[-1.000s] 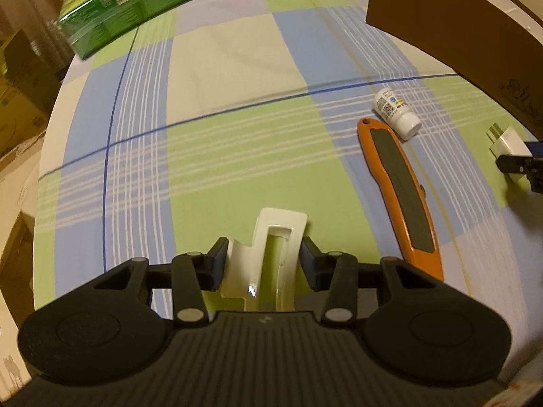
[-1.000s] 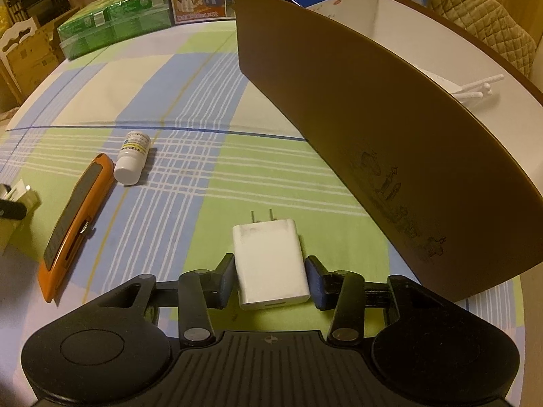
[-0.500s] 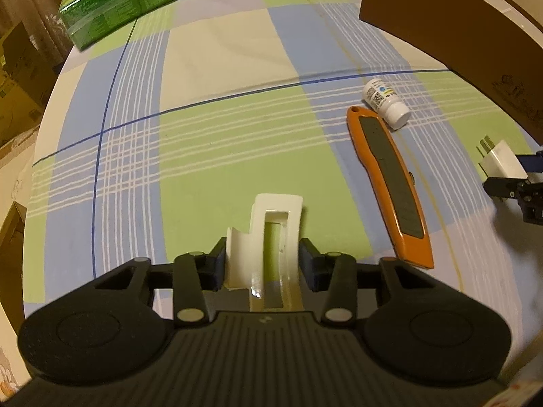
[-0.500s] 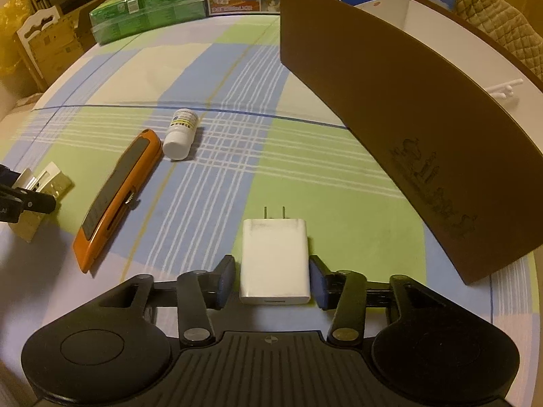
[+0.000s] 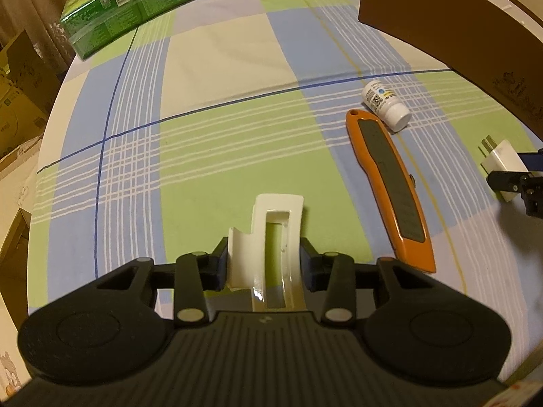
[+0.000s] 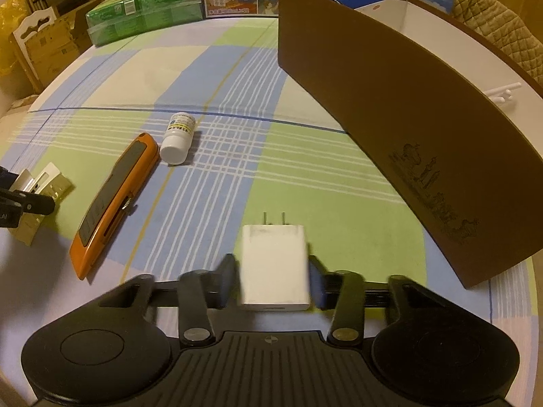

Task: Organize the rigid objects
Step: 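Grasp the white hair clip with the left gripper while the right gripper grasps the white charger, then carry the hair clip and charger into the brown box and open both grippers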

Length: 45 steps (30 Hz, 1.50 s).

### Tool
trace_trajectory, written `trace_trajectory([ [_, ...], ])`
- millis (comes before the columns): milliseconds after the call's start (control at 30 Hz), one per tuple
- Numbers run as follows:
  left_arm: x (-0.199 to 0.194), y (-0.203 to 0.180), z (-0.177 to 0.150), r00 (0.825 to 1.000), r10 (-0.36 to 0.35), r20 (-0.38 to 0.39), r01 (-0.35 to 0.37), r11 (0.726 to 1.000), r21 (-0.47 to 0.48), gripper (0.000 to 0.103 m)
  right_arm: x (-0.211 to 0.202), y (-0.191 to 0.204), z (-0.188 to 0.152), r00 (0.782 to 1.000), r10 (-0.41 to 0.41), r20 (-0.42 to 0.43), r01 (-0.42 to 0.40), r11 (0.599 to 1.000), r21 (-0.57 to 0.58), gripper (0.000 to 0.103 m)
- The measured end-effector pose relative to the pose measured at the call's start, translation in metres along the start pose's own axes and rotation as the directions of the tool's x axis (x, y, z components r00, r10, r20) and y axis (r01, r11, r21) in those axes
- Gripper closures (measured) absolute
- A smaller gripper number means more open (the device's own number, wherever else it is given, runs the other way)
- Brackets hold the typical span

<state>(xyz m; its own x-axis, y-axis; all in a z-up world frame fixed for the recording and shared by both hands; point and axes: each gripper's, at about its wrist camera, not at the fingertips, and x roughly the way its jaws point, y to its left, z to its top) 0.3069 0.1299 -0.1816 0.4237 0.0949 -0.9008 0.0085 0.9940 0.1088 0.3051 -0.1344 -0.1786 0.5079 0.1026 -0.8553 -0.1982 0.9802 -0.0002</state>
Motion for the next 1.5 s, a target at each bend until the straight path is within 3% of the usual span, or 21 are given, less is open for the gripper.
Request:
trace_trajectory([
  [433, -0.001, -0.004, 0.001, 1.000, 0.009, -0.005, -0.009, 1.000, 0.014, 0.067, 0.000, 0.001, 0.002, 1.000, -0.006, -0.013, 0.006, 1.000, 0.003, 0.065],
  [967, -0.024, -0.018, 0.024, 0.998, -0.018, 0.052, 0.015, 0.998, 0.063, 0.067, -0.009, -0.002, 0.004, 1.000, 0.010, -0.021, -0.010, 1.000, 0.003, 0.066],
  [1233, -0.056, -0.045, 0.056, 0.988, -0.073, 0.134, 0.053, 0.988, 0.144, 0.067, -0.050, -0.011, 0.016, 0.997, 0.058, 0.058, -0.059, 0.998, 0.019, 0.066],
  [1500, -0.086, -0.083, 0.097, 0.964, -0.148, 0.222, 0.095, 0.968, 0.233, 0.067, -0.099, -0.034, 0.031, 0.988, 0.044, 0.151, -0.049, 0.998, 0.033, 0.066],
])
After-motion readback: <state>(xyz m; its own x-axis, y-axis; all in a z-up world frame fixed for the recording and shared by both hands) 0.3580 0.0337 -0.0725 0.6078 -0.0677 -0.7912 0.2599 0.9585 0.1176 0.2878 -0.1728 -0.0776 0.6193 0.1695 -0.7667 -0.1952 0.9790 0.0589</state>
